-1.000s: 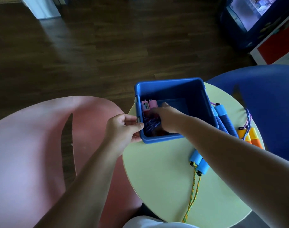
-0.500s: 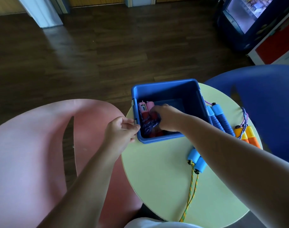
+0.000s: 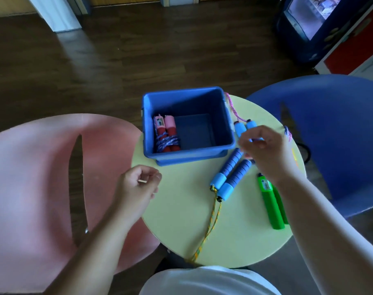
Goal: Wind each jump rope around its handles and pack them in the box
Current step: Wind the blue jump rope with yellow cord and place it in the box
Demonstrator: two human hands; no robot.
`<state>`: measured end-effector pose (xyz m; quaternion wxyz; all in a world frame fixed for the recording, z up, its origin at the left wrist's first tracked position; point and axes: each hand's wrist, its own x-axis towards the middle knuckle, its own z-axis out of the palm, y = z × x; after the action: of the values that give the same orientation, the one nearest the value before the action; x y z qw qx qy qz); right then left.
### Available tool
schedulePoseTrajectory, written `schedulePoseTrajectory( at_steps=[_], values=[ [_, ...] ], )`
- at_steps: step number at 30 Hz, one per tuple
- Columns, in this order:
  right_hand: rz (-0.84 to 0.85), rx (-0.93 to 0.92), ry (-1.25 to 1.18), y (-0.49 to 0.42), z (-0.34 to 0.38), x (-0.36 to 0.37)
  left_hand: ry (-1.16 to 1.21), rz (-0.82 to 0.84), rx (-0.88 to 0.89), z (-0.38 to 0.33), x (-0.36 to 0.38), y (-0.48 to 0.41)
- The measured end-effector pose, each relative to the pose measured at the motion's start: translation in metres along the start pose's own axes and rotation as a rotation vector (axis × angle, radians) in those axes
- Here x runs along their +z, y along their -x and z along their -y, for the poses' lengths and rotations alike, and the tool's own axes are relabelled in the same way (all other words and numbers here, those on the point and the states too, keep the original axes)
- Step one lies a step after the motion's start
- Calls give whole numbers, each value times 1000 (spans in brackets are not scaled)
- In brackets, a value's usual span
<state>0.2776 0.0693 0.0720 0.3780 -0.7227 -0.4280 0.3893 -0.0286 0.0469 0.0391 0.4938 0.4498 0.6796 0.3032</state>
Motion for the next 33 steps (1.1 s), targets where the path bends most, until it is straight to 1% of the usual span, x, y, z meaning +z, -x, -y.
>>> schedulePoseTrajectory(
  at_steps=[3,5,7,10,13,17,20,23,26,30,33],
  values=[
    [-5,141,10,10,-51,-17,-46,110,-54,14,46,19],
    [34,252,45,9,-89,-16,-96,174,-89,17,81,26],
    [90,304,129,7,-116,-9,-150,218,-91,18,116,26],
    [123,285,208,5,-131,4,-269,217,-50,13,156,17],
    [91,253,234,3,-132,15,-422,193,15,9,179,8],
    [63,285,147,6,-140,28,-465,176,33,20,190,-1],
    [47,264,145,6,-148,38,-483,188,50,31,193,-6],
    [20,263,113,8,-149,41,-432,190,18,38,193,-5],
    [-11,293,-22,16,-145,38,-270,175,11,37,188,3],
    [-53,281,-234,29,-133,28,-4,153,-15,28,181,23],
    [-75,249,-322,40,-128,19,96,130,-14,20,177,41]
  ],
)
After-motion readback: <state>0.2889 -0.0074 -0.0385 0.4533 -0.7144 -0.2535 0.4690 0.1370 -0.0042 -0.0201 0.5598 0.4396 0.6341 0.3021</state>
